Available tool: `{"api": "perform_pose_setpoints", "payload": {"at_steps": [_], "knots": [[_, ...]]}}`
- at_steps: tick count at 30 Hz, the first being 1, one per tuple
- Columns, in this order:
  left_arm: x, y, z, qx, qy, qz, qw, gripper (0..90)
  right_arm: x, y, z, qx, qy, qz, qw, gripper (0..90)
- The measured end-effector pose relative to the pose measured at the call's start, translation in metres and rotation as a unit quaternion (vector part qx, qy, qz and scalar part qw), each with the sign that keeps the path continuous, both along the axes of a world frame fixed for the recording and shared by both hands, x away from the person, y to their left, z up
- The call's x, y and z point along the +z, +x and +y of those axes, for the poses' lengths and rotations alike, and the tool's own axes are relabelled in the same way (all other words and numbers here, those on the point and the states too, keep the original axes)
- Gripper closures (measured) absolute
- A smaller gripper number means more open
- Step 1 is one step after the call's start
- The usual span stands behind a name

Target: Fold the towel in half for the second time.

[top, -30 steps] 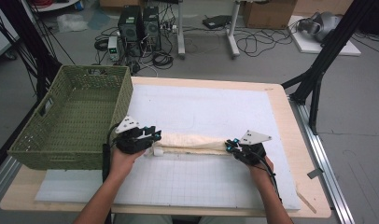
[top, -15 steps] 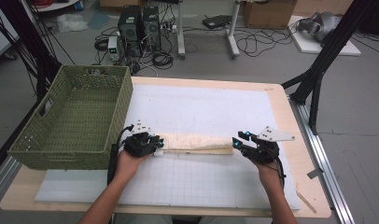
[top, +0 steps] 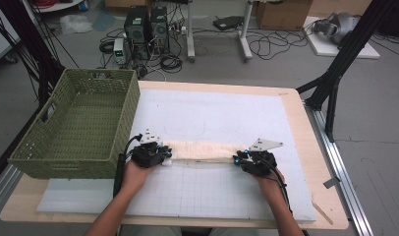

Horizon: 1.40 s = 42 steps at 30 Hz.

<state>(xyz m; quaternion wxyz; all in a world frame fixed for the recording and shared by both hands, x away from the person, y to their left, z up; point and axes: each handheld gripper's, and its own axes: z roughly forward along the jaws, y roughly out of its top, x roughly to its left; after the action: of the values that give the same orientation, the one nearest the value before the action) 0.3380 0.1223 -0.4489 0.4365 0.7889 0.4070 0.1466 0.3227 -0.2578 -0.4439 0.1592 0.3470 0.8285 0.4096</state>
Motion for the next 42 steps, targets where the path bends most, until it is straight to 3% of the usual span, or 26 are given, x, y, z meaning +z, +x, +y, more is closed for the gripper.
{"api": "perform_pose_setpoints", "payload": {"at_steps": [6,13,16,18,19,21,23,26,29,33,35,38,42], "knots": [[-0.001,-0.002,0.001,-0.002,0.002,-0.006,1.0,78.0,-0.004,-0.002,-0.002,-0.002,-0.008,0.011,0.9999,69.6],[-0.002,-0.005,0.003,-0.001,0.0,-0.009,1.0,77.9,-0.001,-0.01,-0.003,0.011,-0.029,0.003,0.9995,64.4],[-0.002,-0.005,0.002,-0.001,0.005,-0.011,0.9999,77.7,0.001,-0.011,-0.008,0.006,-0.026,0.005,0.9996,61.6],[-0.002,-0.006,0.002,-0.001,0.006,-0.013,0.9999,77.6,0.005,-0.01,-0.016,-0.005,-0.01,0.009,0.9999,59.0],[-0.002,-0.006,0.002,-0.001,0.005,-0.013,0.9999,77.6,0.009,-0.01,-0.02,-0.01,0.012,0.007,0.9998,59.0],[-0.002,-0.006,0.002,-0.001,0.005,-0.013,0.9999,77.5,0.019,-0.011,-0.03,-0.025,0.076,-0.014,0.9967,59.1],[-0.002,-0.006,0.002,-0.001,0.006,-0.013,0.9999,77.5,0.028,-0.008,-0.032,-0.037,0.1,-0.032,0.9938,59.7],[-0.002,-0.006,0.002,0.0,0.005,-0.013,0.9999,77.3,0.025,0.002,-0.024,-0.051,0.075,-0.029,0.9955,62.3],[-0.002,-0.005,0.003,0.0,0.0,-0.01,0.9999,77.2,0.011,0.012,-0.009,-0.04,0.046,-0.008,0.9981,63.0],[-0.002,-0.005,0.003,0.0,-0.001,-0.009,1.0,77.1,-0.003,0.018,0.003,-0.035,0.009,0.014,0.9993,62.6],[-0.002,-0.005,0.003,0.001,-0.001,-0.008,1.0,77.2,-0.005,0.018,0.002,-0.039,0.008,0.016,0.9991,62.7],[-0.002,-0.005,0.003,0.001,-0.001,-0.008,1.0,77.2,-0.004,0.016,0.0,-0.038,-0.017,0.004,0.9991,63.4],[-0.002,-0.005,0.004,0.0,-0.003,-0.007,1.0,77.1,-0.002,0.014,-0.007,-0.057,-0.018,-0.001,0.9982,62.0]]}}
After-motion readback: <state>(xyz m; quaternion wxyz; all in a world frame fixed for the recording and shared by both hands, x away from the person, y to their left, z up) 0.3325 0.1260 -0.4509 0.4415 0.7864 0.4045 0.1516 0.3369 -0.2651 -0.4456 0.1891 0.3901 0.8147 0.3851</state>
